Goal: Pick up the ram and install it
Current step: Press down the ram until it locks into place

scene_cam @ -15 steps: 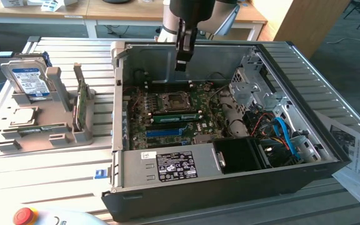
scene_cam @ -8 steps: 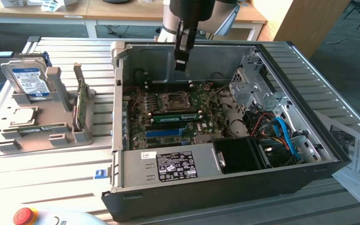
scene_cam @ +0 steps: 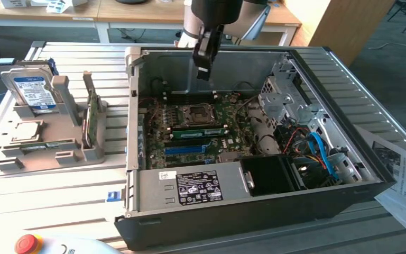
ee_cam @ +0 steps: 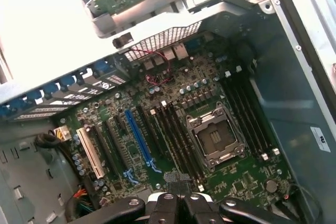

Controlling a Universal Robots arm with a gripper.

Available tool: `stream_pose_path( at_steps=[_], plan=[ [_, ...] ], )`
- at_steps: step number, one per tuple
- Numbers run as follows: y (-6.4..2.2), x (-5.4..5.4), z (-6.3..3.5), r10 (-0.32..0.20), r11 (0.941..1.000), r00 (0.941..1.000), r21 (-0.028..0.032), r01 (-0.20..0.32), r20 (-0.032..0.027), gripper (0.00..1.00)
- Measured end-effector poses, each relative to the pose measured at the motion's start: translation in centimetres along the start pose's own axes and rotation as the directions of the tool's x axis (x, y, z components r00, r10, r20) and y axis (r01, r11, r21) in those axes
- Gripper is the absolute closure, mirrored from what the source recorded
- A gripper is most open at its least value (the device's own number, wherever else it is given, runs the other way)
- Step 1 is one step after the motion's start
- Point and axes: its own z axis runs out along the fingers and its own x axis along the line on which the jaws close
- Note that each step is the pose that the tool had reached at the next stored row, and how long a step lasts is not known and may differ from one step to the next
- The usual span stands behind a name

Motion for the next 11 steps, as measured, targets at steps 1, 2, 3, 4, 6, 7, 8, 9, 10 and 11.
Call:
stream_pose_path(
  at_steps=[1,2,3,4,6,7,8,9,10,11],
  plan=[
    [0.0,0.0,0.0,0.015,0.9999,0.9999,0.0001,-0.015,0.0004,0.9],
    [0.0,0.0,0.0,0.031,0.9995,0.9995,0.0001,-0.031,0.0009,0.9],
    [0.0,0.0,0.0,0.046,0.9989,0.9989,0.0002,-0.046,0.0014,0.9],
    [0.0,0.0,0.0,0.061,0.9981,0.9981,0.0003,-0.061,0.0018,0.9],
    [0.0,0.0,0.0,0.09,0.9959,0.9959,0.0004,-0.09,0.0027,0.9],
    [0.0,0.0,0.0,0.105,0.9945,0.9945,0.0005,-0.105,0.0032,0.9],
    [0.0,0.0,0.01,0.121,0.9927,0.9927,0.0006,-0.121,0.0037,0.9],
    [0.0,0.0,0.01,0.135,0.9908,0.9908,0.0006,-0.135,0.0041,0.9],
    [0.0,0.0,0.0,0.15,0.9887,0.9887,0.0007,-0.15,0.0045,0.9],
    [0.0,0.0,0.01,0.165,0.9864,0.9863,0.0007,-0.165,0.005,0.9]
  ],
)
